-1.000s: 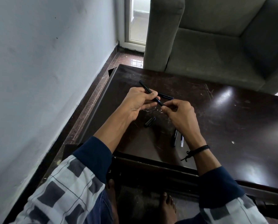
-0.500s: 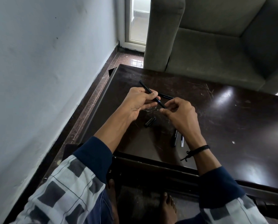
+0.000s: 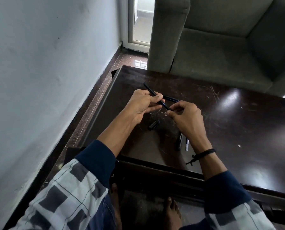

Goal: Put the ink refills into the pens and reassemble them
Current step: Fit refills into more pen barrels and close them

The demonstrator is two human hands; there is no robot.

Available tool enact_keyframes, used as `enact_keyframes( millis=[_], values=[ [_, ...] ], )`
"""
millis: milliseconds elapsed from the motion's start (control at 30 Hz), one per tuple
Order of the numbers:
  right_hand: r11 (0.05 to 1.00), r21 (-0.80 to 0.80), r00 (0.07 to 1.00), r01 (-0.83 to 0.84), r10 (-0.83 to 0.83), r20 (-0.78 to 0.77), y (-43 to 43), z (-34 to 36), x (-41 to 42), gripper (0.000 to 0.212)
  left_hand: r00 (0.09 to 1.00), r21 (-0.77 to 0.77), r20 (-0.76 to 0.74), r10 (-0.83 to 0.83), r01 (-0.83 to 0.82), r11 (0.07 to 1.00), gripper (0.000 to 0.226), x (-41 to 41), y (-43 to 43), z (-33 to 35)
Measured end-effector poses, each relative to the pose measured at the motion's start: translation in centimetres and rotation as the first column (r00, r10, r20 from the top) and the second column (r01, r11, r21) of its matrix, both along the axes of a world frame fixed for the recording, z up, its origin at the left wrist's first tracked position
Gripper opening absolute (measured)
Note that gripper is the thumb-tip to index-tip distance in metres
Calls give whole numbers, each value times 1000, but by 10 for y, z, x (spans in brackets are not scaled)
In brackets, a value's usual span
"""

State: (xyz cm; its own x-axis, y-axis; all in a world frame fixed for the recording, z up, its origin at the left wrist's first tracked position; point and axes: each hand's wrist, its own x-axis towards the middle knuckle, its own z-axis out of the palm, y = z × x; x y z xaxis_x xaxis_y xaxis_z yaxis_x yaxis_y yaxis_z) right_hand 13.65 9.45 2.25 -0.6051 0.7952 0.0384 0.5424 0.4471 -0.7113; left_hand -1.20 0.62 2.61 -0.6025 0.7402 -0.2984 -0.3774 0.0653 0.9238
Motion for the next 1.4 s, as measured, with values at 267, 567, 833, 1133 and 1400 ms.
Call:
enact_keyframes(
  millis=[267, 567, 833, 1133, 1400],
  values=[
    [1000, 21, 1000, -20, 20, -13, -2, 0, -1, 21, 1000, 5, 7, 7, -7, 1000, 8, -2, 0, 0],
    [999, 16, 999, -34, 34, 1, -1, 0, -1, 16, 1000, -2, 4, 2, -2, 1000, 7, -1, 0, -2],
    [1000, 2, 1000, -17, 17, 15, -2, 0, -1, 9, 1000, -6, -1, 2, -2, 1000, 8, -1, 1, -2],
    [1000, 15, 1000, 6, -6, 17, -2, 1, -1, 10, 1000, -5, -3, 1, -1, 1000, 7, -2, 1, -2],
    [1000, 13, 1000, -17, 17, 5, -3, 1, -1, 21, 1000, -7, -6, 6, -6, 1000, 7, -3, 1, -3]
  ],
)
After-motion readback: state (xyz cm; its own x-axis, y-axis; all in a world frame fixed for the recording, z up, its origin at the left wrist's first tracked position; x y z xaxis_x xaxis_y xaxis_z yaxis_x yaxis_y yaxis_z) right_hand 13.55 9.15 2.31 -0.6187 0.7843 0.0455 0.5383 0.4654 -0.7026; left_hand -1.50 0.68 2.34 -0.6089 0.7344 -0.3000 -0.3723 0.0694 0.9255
